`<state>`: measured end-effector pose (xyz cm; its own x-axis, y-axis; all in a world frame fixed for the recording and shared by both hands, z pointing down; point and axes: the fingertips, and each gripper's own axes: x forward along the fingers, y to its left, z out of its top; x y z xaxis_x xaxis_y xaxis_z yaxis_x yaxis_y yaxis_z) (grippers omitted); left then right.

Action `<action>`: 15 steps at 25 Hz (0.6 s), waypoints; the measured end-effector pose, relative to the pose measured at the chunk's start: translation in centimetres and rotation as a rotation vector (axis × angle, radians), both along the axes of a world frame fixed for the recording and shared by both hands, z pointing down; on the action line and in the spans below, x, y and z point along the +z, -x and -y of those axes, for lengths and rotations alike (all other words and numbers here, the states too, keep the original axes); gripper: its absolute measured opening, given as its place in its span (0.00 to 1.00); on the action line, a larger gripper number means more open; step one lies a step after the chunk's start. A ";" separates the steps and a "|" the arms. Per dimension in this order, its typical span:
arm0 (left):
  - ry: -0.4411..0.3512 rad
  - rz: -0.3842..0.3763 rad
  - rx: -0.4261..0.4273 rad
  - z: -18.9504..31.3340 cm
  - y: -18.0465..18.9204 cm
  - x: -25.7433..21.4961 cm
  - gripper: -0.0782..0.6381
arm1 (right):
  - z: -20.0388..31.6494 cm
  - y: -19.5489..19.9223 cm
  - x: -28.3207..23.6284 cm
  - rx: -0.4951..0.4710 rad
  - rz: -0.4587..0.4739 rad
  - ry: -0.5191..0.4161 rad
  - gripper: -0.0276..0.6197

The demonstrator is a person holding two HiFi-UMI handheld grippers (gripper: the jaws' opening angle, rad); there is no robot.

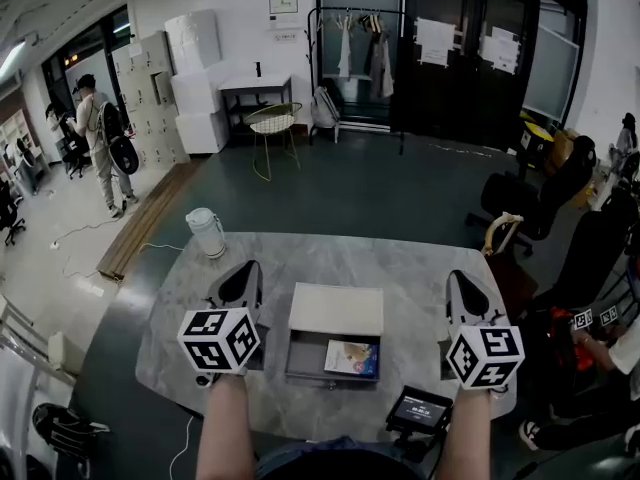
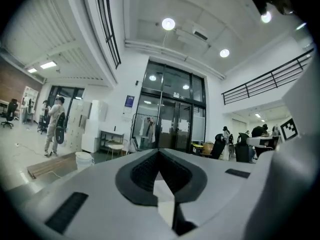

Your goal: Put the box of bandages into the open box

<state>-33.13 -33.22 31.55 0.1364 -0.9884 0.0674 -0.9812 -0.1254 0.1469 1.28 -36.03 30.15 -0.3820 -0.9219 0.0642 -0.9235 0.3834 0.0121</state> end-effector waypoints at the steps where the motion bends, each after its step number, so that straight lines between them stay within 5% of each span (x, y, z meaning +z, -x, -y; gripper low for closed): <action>1: -0.035 0.006 -0.017 -0.5 0.8 -0.7 0.13 | 0.0 0.5 -0.1 -0.017 0.008 -0.011 0.08; 7: -0.245 0.058 -0.078 -3.2 3.9 -4.5 0.13 | 0.0 3.1 -2.0 -0.099 0.082 -0.118 0.08; 15: -0.292 0.093 -0.069 -4.3 3.7 -5.9 0.13 | 0.1 3.8 -2.0 -0.096 -0.024 -0.127 0.08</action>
<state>-36.86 -28.94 25.62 0.0752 -0.9744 -0.2120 -0.9964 -0.0820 0.0235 -2.50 -36.09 28.19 -0.4686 -0.8825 -0.0402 -0.8815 0.4640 0.0874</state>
